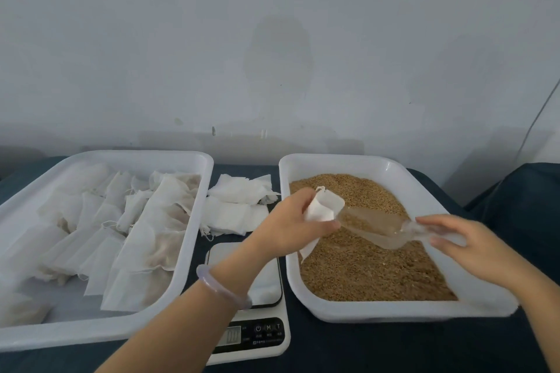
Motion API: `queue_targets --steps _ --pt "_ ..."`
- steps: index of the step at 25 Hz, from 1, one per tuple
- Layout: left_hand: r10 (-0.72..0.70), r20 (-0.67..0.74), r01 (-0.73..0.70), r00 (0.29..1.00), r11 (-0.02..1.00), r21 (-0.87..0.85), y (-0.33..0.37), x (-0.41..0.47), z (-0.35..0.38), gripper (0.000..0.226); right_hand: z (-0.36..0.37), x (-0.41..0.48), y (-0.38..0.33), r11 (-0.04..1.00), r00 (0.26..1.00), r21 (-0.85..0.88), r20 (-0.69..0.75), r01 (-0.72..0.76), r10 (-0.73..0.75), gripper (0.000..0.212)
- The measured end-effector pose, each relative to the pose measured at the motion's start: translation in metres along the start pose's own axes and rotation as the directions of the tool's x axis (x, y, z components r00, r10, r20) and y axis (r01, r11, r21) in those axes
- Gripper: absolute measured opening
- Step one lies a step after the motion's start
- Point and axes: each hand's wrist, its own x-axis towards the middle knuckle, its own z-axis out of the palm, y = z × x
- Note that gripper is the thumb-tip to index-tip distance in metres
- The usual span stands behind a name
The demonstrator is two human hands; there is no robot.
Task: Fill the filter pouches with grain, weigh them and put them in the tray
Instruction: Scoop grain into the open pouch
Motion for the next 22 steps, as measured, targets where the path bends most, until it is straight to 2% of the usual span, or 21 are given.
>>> queue_targets --steps 2,5,8,11,17,22 --pt "-0.002 -0.008 0.003 1.000 0.998 0.067 -0.008 0.003 0.010 0.035 -0.022 -0.003 -0.007 1.000 0.999 0.022 -0.035 0.019 -0.019 0.038" --pt "-0.013 -0.025 0.014 1.000 0.997 0.069 -0.014 0.005 0.019 0.032 -0.046 -0.004 -0.021 0.998 0.997 -0.023 -0.037 0.065 -0.066 0.039" --pt "-0.012 -0.039 0.014 0.999 0.998 0.060 -0.013 0.009 0.020 0.033 -0.055 -0.003 -0.034 0.987 0.995 -0.125 -0.002 0.102 -0.103 0.038" --pt "-0.015 0.010 0.014 1.000 0.999 0.038 -0.014 0.009 0.022 0.033 -0.056 -0.001 -0.045 0.942 0.988 -0.302 0.007 0.148 -0.153 0.039" --pt "-0.023 0.072 0.000 0.997 0.954 0.301 -0.011 0.008 0.029 0.052 -0.057 0.007 -0.067 0.855 0.978 -0.484 0.009 0.187 -0.209 0.032" --pt "0.023 -0.015 -0.013 1.000 0.887 0.461 -0.009 0.007 0.034 0.053 -0.058 0.017 -0.075 0.804 0.975 -0.567 -0.011 0.178 -0.224 0.032"
